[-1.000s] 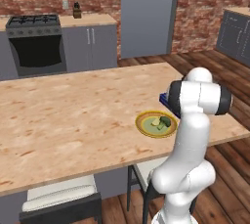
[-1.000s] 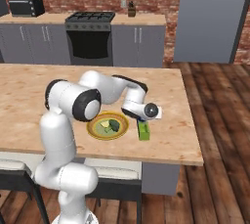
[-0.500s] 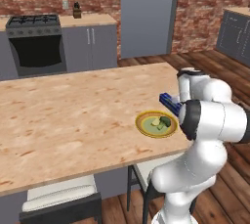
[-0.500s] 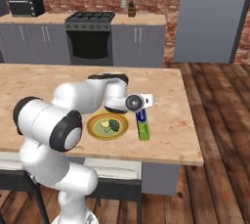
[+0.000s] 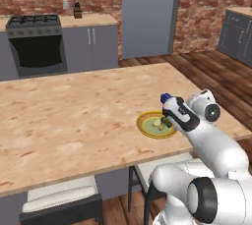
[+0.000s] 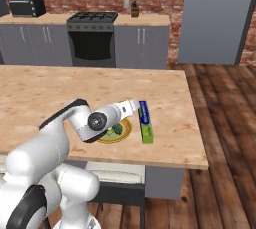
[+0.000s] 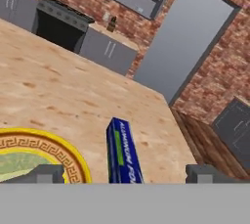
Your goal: Retrieve the tupperware and aluminum foil from the cabinet and place them on the dining counter near the plate with lemon wedge and broccoli to prepare for storing leftovers.
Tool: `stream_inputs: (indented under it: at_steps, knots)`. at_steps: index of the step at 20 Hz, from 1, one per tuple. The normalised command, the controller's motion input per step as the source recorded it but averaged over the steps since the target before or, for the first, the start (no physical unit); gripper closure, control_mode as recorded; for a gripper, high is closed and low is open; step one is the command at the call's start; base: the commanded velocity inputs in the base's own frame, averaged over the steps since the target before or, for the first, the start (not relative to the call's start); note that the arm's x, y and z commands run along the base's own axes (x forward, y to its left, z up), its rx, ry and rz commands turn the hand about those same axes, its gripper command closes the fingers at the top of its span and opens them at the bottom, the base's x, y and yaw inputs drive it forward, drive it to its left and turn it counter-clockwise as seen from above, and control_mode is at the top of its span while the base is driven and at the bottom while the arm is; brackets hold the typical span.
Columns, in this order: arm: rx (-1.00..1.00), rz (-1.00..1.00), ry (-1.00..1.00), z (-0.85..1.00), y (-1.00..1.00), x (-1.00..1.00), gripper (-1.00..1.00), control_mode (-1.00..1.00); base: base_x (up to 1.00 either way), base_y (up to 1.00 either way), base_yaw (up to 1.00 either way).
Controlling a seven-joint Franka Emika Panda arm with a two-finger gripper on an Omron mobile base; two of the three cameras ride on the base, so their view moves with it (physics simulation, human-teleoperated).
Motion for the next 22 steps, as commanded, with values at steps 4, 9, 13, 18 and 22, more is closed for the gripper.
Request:
stream_inputs:
  at_steps: [4, 9, 13, 18, 22]
  knots:
    - [-0.21, 0.0, 0.0, 1.0, 0.07, -0.37, -1.0, -1.0, 0.0, 0.0, 0.0]
    - [-0.26, 0.01, 0.13, 1.0, 0.1, -0.33, -1.0, -1.0, 0.0, 0.0, 0.0]
    - [-0.33, 0.02, 0.32, 1.0, 0.23, -0.77, -1.0, -1.0, 0.0, 0.0, 0.0]
    - [-0.33, 0.08, 0.18, 0.69, 0.29, -1.0, -1.0, -1.0, 0.0, 0.0, 0.0]
    - [-0.18, 0.18, 0.0, 0.12, 0.0, -1.0, -1.0, -1.0, 0.0, 0.0, 0.0]
